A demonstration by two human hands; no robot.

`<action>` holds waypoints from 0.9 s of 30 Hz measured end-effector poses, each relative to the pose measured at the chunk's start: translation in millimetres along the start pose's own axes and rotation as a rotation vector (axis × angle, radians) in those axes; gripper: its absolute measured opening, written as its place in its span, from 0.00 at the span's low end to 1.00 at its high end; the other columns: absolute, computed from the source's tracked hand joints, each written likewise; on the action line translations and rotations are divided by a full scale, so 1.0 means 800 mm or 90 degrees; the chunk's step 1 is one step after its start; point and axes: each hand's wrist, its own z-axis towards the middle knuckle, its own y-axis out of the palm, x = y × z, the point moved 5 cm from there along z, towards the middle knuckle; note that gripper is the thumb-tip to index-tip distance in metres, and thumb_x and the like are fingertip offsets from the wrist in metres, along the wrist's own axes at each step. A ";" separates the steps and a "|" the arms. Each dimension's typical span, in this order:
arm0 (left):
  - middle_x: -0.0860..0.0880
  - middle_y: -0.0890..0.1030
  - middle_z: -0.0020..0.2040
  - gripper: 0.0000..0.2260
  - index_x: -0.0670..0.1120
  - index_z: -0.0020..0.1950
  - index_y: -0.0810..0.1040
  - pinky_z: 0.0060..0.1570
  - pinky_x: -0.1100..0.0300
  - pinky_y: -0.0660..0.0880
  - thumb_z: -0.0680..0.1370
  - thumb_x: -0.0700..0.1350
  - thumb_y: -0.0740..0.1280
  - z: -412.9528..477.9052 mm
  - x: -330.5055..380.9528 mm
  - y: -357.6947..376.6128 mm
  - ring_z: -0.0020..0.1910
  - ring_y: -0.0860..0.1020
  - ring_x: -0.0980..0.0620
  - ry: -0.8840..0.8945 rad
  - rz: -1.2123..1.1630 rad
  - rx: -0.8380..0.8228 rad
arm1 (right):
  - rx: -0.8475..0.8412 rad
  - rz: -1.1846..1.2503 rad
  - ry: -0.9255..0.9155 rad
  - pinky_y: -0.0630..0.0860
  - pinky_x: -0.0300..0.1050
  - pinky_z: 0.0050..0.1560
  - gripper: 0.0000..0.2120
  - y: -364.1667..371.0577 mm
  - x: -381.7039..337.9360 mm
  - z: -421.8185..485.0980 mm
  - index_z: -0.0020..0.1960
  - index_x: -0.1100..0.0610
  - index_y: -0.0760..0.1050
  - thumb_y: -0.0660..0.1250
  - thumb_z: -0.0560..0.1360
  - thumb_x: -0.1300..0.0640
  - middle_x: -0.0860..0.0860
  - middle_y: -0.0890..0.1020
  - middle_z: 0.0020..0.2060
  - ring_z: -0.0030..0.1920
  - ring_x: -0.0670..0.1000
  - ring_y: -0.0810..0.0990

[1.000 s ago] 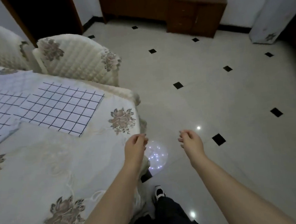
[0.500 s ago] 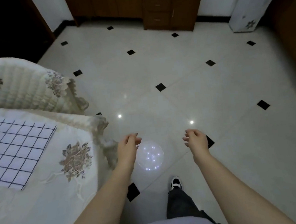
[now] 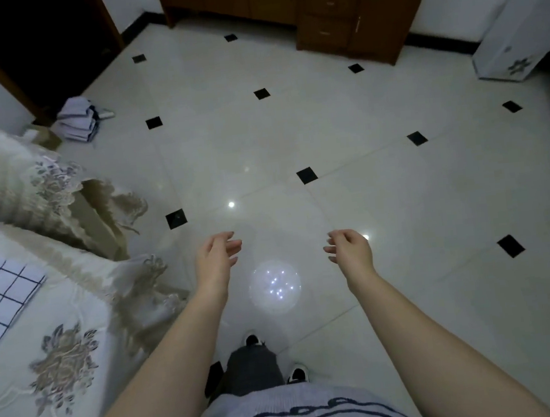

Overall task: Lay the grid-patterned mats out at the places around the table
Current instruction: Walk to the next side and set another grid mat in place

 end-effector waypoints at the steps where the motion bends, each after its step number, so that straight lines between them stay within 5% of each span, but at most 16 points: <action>1: 0.41 0.82 0.47 0.09 0.42 0.51 0.79 0.56 0.50 0.76 0.78 0.43 0.60 0.009 0.004 0.002 0.51 0.81 0.44 -0.001 -0.001 0.009 | -0.009 -0.005 0.000 0.78 0.50 0.50 0.08 0.007 -0.006 0.011 0.49 0.58 0.77 0.60 0.78 0.58 0.50 0.79 0.42 0.45 0.52 0.81; 12: 0.42 0.82 0.46 0.08 0.45 0.48 0.79 0.54 0.52 0.76 0.78 0.43 0.60 0.173 0.060 0.035 0.49 0.81 0.46 -0.027 -0.074 0.072 | -0.082 -0.053 -0.019 0.78 0.51 0.53 0.08 0.128 -0.101 0.164 0.49 0.58 0.77 0.60 0.78 0.59 0.51 0.80 0.43 0.45 0.52 0.81; 27: 0.42 0.80 0.41 0.08 0.42 0.51 0.77 0.45 0.57 0.75 0.79 0.41 0.59 0.400 0.230 -0.044 0.43 0.79 0.47 -0.009 -0.238 0.270 | -0.286 -0.132 -0.091 0.78 0.49 0.49 0.08 0.443 -0.312 0.303 0.49 0.59 0.77 0.59 0.77 0.61 0.52 0.79 0.40 0.41 0.51 0.81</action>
